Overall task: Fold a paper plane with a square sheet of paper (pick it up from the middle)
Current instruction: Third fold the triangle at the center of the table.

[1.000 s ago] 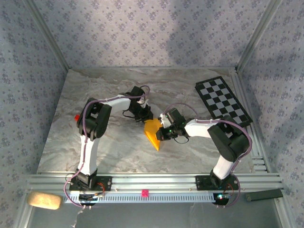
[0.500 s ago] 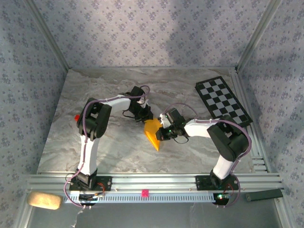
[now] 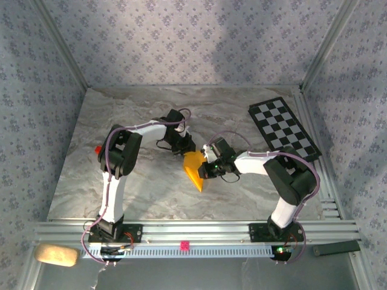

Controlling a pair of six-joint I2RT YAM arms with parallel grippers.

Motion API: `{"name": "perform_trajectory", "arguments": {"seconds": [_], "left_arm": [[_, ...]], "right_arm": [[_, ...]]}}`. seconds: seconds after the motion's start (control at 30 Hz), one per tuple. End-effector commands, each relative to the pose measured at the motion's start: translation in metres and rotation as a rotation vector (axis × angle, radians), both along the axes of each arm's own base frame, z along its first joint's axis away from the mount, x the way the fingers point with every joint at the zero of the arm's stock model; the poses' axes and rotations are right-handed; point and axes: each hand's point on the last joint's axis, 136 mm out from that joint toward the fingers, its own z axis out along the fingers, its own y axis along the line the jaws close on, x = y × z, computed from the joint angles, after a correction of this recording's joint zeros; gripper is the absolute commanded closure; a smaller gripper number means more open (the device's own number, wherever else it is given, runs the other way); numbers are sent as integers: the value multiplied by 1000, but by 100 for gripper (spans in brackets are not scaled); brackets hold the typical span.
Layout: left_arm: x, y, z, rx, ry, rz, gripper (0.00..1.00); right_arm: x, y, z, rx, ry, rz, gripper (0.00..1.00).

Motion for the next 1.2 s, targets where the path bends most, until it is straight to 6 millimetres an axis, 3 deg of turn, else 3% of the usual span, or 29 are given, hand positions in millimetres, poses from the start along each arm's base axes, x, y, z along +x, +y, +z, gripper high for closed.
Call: {"name": "perform_trajectory", "arguments": {"seconds": [0.0,0.23,0.4,0.47,0.6,0.87,1.0,1.17], "left_arm": [[9,6,10,39,-28,31,82],[24,18,43,16,-102,100,72],[16,30,59,-42,-116,171,68],[8,32,65,-71,-116,188,69],[-16,28,74,-160,-93,192,82],[-69,15,67,-288,-6,209,100],[-86,7,59,-329,4,198,100],[-97,14,42,-299,13,212,100]], "right_arm": [[-3,-6,-12,-49,19,-4,100],[-3,-5,-14,-47,20,-7,100],[-4,-5,-15,-46,22,-11,100],[-4,-5,-15,-43,20,-9,100],[-5,-5,-16,-45,23,-10,100],[-7,-8,-17,-43,18,-27,100],[-8,-7,-18,-48,20,-26,100],[-8,-6,-17,-52,12,-27,100]]}}
